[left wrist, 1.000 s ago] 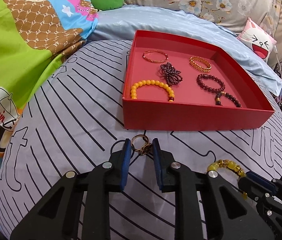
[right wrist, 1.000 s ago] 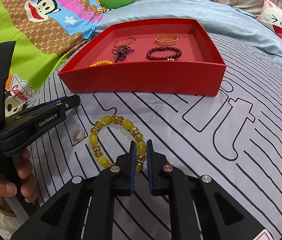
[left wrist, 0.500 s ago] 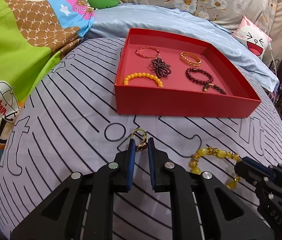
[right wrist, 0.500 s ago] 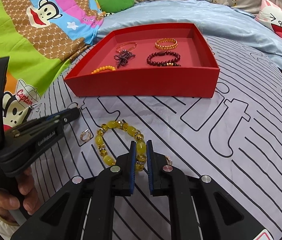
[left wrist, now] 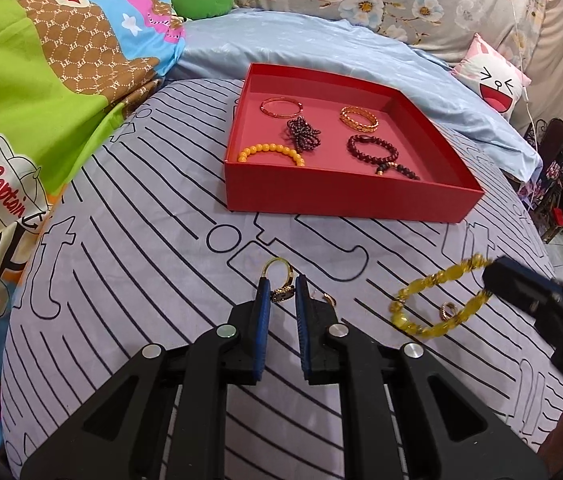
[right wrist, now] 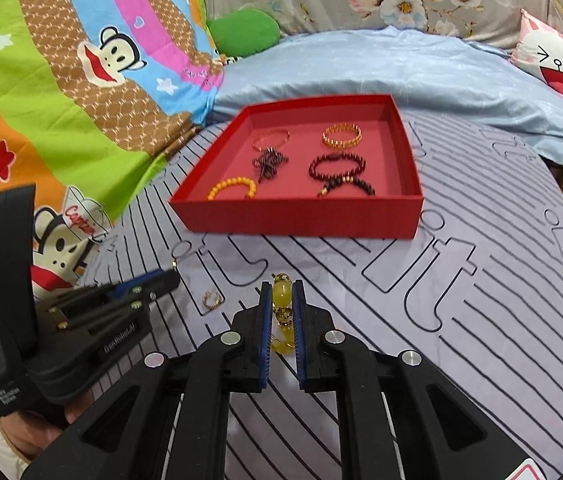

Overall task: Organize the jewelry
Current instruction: 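Carry the gold ring and citrine bracelet into the tray and release both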

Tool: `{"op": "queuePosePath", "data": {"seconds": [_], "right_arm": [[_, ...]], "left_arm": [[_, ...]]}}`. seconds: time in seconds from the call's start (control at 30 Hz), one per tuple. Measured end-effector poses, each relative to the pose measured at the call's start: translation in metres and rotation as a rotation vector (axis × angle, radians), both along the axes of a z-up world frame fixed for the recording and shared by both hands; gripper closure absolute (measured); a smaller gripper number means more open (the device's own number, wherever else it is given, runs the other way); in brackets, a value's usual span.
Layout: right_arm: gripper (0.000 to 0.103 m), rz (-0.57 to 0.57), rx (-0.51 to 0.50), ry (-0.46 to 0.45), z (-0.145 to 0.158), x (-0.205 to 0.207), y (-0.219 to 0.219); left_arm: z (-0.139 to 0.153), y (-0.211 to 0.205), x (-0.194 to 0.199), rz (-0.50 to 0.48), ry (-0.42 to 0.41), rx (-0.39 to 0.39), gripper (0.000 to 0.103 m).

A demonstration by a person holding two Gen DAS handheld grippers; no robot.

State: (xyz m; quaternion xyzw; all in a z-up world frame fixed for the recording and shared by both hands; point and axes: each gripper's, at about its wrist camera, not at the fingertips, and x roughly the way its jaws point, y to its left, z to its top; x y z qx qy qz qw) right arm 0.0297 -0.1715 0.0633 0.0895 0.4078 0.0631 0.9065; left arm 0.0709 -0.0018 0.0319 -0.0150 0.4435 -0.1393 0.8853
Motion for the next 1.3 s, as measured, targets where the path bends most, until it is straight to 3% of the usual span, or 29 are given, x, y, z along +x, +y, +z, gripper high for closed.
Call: {"op": "queuePosePath", "data": {"seconds": [0.67, 1.07, 1.3], "right_arm": [[0.094, -0.066, -0.033, -0.092, 0.046, 0.017, -0.036], [0.094, -0.029, -0.003, -0.115, 0.061, 0.093, -0.023], [0.094, -0.026, -0.002, -0.11, 0.056, 0.138, -0.017]], "left_arm": [[0.042, -0.002, -0.001, -0.039, -0.046, -0.01, 0.091], [0.081, -0.041, 0.064, -0.076, -0.147, -0.03, 0.091], [0.081, -0.06, 0.106, -0.081, -0.154, -0.037, 0.091]]}}
